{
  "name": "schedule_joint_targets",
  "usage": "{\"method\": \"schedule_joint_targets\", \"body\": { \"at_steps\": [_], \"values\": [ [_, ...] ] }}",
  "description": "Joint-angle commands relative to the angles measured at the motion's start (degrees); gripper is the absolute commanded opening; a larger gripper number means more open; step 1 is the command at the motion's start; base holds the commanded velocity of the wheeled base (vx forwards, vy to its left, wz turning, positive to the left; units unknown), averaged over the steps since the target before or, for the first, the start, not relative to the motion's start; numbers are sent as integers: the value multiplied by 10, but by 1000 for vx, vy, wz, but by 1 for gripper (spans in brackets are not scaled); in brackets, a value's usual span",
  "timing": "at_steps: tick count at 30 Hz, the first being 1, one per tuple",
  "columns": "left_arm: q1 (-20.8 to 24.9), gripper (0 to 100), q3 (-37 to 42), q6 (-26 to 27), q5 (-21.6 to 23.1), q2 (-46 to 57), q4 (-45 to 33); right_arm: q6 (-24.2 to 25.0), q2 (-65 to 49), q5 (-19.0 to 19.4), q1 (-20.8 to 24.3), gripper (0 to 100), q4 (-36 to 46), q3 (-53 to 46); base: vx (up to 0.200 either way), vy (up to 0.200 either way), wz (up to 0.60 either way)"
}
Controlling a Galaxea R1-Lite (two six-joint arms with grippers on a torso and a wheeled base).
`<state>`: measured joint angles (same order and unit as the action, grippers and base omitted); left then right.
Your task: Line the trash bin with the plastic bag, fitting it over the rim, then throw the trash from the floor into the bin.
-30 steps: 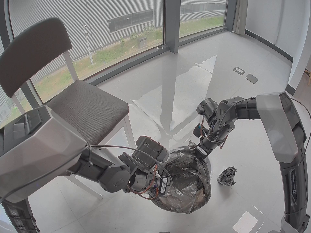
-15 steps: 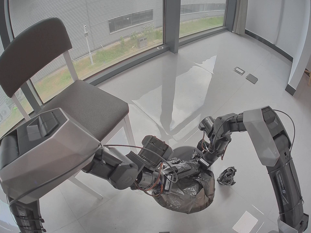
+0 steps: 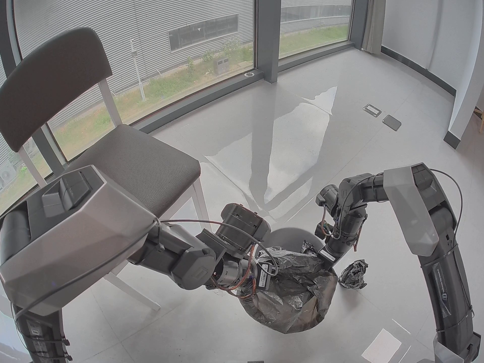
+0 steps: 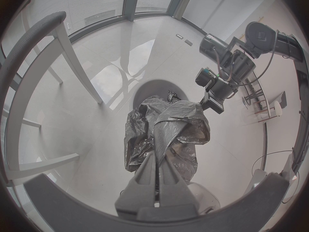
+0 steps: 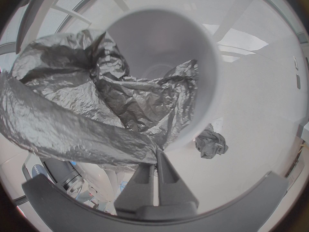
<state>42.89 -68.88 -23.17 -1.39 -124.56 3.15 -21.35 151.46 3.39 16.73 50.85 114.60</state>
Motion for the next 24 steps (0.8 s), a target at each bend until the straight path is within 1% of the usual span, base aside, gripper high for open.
{"method": "schedule_joint_targets", "body": {
  "at_steps": [1,4,8,11,15,18,24],
  "values": [
    [-1,0,-8,-1,0,-3,0,-1,-18,0,-12,0,0,0,0,0,0],
    [0,0,-21,-1,-4,-13,0,2,-5,-1,-16,0,0,0,0,0,0],
    [-1,0,-36,-23,-14,-21,3,1,27,-2,-27,0,2,0,0,0,0],
    [-3,0,-37,-25,-14,-21,4,-1,39,-2,-35,0,10,0,0,0,0],
    [-10,0,-37,-27,-14,-21,3,-9,52,-1,-54,0,67,0,0,0,0],
    [-9,0,-34,-27,-13,-18,3,-11,51,7,-68,0,109,0,0,0,0],
    [-6,0,-27,-27,-13,-11,3,-7,24,11,-68,0,148,0,0,0,0]
  ]
}}
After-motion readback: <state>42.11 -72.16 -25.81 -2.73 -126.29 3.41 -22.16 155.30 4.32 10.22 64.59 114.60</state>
